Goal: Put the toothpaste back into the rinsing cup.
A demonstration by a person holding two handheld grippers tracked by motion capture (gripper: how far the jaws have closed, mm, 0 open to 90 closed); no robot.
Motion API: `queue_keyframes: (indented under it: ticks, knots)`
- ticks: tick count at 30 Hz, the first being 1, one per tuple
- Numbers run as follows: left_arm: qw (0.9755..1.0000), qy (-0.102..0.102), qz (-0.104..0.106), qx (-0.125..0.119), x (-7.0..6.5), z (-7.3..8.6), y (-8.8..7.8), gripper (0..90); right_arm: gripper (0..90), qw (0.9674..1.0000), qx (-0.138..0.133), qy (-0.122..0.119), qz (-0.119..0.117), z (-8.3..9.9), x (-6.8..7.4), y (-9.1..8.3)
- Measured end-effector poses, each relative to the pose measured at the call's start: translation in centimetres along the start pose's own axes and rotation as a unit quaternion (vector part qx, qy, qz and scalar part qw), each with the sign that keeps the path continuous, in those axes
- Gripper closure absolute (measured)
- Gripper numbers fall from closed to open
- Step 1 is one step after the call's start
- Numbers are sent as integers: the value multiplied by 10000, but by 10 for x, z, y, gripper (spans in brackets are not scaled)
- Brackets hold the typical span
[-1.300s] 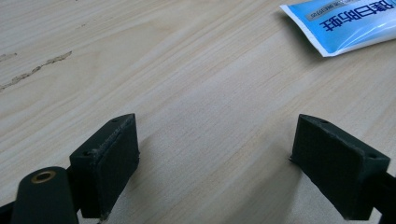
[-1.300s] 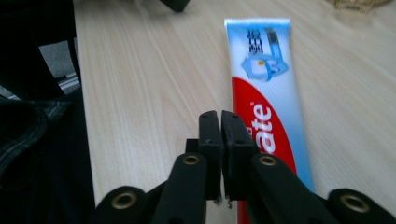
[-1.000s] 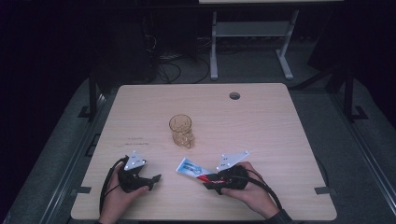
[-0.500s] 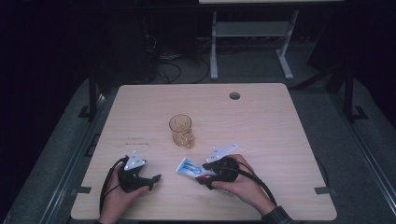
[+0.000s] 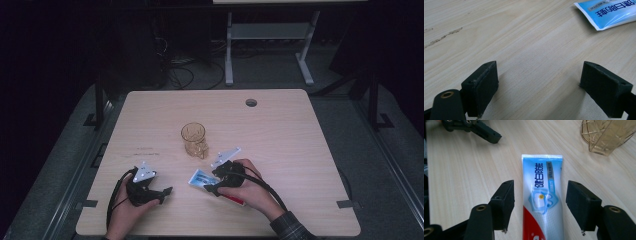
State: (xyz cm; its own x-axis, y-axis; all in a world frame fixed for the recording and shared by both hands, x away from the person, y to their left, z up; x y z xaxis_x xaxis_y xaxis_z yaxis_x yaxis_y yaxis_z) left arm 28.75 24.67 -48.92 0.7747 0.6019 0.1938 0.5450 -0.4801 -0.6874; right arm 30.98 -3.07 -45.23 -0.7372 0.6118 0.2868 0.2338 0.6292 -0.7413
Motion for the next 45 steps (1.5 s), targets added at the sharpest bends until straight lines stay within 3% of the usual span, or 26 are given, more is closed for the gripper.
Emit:
queue_keyframes:
  ticks: [15,25,31,32,37,45]
  knots:
    - [10000,22,2,11,0,0,0,136,380,9986,440,-143,252,-8,-1,29]
    - [10000,13,-5,14,0,0,0,136,407,9958,803,-286,342,-14,2,36]
    - [10000,11,-6,13,0,0,0,136,410,9950,844,-306,432,-15,4,38]
    - [10000,12,-6,14,0,0,0,136,404,9938,862,-442,539,-15,6,38]
    - [10000,12,-6,14,0,0,0,136,418,9938,876,-405,553,-15,7,39]
    - [10000,12,-5,14,0,0,0,136,512,9919,1028,-354,660,-19,7,38]
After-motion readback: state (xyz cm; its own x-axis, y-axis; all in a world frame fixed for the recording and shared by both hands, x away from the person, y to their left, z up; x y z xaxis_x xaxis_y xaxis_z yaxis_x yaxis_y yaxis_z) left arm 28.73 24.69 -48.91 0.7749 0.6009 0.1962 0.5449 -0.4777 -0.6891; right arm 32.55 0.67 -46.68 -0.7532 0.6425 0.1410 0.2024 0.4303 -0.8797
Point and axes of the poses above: each handheld gripper's, and its own axes: y roughly forward along the jaws, z roughly out of its underside, x roughly to its left, the point moved 2 cm from there along y, roughly forward along the jaws, and after that the axes turned 15 degrees about y, right-handed, at the moved point
